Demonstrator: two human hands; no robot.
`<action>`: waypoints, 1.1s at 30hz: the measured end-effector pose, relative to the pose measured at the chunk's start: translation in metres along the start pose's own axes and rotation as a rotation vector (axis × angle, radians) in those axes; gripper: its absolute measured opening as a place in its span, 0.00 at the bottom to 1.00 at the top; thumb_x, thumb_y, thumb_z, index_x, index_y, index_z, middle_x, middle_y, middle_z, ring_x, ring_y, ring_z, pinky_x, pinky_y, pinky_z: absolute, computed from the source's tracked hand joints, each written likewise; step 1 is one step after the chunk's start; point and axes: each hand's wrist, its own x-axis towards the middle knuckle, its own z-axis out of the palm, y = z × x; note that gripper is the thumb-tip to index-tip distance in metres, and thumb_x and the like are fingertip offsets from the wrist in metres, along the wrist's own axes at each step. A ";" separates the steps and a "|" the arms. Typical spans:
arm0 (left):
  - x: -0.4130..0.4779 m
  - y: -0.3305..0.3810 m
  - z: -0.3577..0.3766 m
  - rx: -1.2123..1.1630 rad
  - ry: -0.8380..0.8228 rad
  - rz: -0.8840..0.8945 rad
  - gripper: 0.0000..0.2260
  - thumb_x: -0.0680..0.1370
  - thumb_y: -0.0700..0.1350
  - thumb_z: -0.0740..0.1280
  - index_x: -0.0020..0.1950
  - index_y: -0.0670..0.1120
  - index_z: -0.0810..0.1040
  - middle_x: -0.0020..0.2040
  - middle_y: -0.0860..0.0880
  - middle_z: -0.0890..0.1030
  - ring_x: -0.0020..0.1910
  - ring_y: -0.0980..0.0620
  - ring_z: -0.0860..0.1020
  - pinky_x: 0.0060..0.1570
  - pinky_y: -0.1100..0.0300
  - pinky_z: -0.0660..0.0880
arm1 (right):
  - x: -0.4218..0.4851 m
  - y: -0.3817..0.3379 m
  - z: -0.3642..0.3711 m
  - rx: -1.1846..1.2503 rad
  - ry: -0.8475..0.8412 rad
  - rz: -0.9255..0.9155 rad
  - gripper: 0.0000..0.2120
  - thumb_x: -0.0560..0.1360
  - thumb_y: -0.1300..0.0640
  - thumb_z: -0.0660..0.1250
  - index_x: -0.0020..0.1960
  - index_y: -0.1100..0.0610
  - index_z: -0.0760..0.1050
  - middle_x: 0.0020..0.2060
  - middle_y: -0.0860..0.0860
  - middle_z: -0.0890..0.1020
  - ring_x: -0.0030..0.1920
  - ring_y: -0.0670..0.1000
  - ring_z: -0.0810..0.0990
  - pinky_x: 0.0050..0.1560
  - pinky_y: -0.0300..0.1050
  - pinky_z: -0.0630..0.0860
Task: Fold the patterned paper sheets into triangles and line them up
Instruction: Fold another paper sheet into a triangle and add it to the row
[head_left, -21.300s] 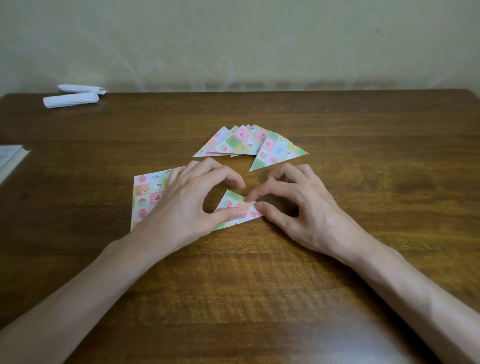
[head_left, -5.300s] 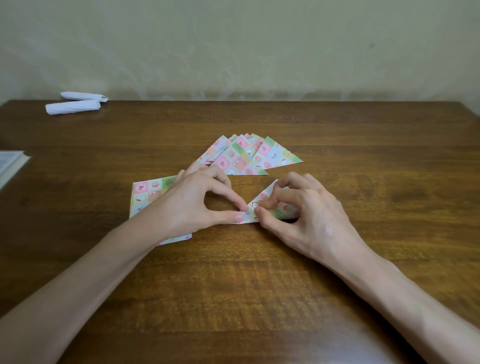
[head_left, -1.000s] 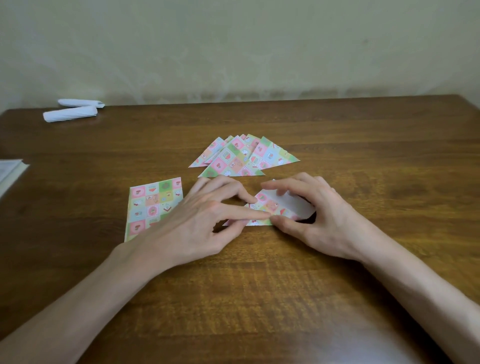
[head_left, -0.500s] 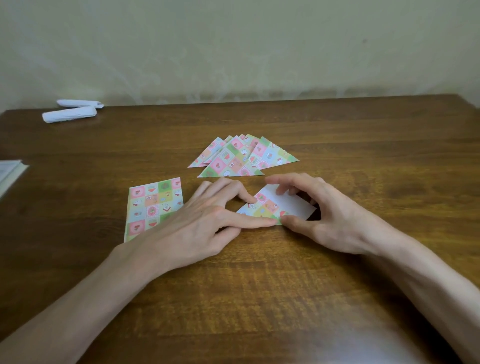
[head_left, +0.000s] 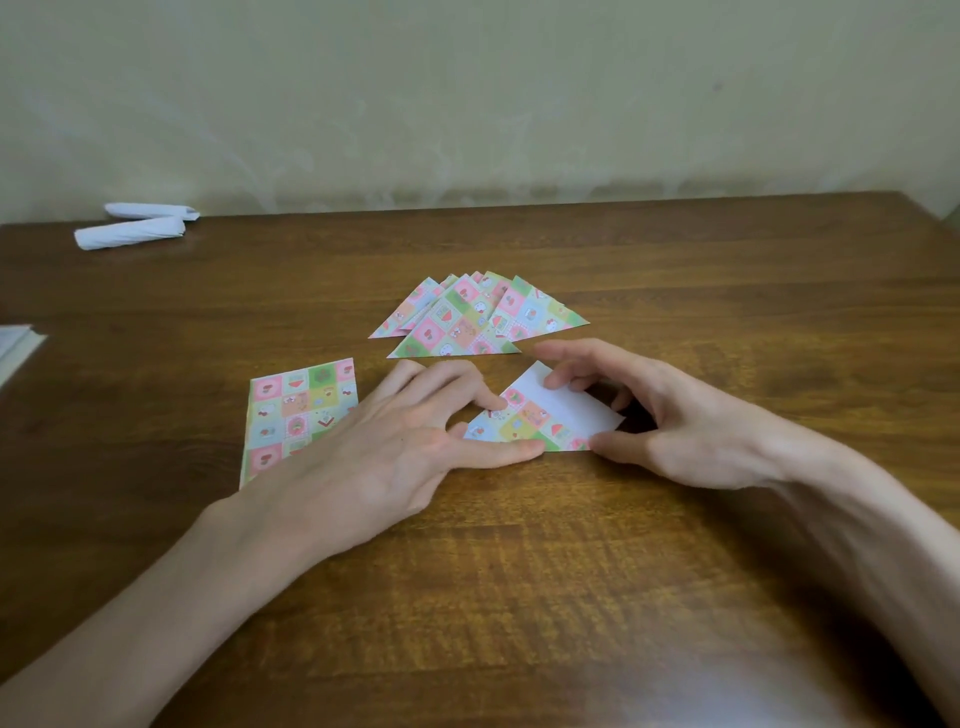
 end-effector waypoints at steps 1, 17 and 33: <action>0.000 0.001 0.000 0.044 -0.004 0.011 0.34 0.82 0.37 0.64 0.79 0.68 0.61 0.70 0.54 0.71 0.73 0.48 0.67 0.65 0.50 0.67 | 0.001 0.000 0.002 0.021 0.018 0.004 0.37 0.76 0.68 0.72 0.76 0.40 0.66 0.63 0.41 0.78 0.68 0.41 0.73 0.62 0.36 0.71; -0.015 -0.023 -0.015 -0.250 -0.058 -0.033 0.43 0.72 0.24 0.61 0.70 0.70 0.74 0.79 0.67 0.64 0.82 0.59 0.53 0.74 0.49 0.60 | 0.000 0.004 0.001 -0.083 -0.021 0.008 0.35 0.78 0.63 0.72 0.75 0.35 0.66 0.64 0.37 0.75 0.68 0.41 0.69 0.62 0.27 0.65; -0.012 -0.022 -0.007 -0.532 0.117 -0.254 0.10 0.78 0.50 0.69 0.52 0.64 0.86 0.62 0.64 0.79 0.70 0.57 0.71 0.68 0.53 0.62 | 0.021 -0.030 0.061 -0.363 0.356 0.239 0.43 0.65 0.25 0.69 0.76 0.34 0.59 0.57 0.38 0.67 0.61 0.46 0.64 0.61 0.49 0.62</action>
